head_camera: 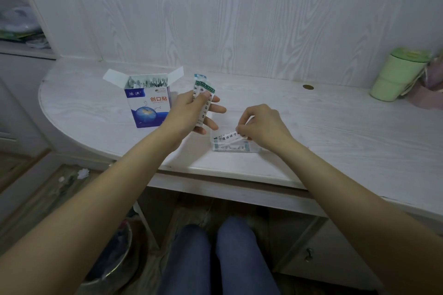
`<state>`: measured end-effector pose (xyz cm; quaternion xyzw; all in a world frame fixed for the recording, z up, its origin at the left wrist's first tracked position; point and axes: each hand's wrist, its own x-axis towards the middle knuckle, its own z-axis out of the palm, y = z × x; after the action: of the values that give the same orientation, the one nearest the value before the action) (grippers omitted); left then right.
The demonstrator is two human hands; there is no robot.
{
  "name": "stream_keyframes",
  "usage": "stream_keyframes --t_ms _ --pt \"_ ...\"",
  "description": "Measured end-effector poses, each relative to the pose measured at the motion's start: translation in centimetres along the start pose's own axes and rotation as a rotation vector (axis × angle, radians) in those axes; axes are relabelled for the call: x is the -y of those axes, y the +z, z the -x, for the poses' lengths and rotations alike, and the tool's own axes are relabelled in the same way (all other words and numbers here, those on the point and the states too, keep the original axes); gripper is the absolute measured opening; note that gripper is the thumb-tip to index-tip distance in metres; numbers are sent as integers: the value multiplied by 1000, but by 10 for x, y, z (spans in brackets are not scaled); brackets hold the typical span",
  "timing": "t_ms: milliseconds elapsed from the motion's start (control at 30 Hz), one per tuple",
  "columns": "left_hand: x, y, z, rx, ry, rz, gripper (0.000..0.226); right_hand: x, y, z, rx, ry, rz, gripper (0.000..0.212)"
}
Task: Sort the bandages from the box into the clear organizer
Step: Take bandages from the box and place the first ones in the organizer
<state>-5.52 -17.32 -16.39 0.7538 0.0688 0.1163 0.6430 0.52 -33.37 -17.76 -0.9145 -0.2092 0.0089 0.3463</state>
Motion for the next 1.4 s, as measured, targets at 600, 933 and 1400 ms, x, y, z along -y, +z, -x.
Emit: stream_keyframes --t_ms 600,933,1400 --pt "-4 4 4 35 -14 35 26 18 -14 -5 378 -218 503 43" --pt "-6 3 10 49 -25 74 26 12 -18 4 223 -230 141 32" --pt "-23 5 18 190 -25 164 21 23 -32 0 -35 -171 -582 11"
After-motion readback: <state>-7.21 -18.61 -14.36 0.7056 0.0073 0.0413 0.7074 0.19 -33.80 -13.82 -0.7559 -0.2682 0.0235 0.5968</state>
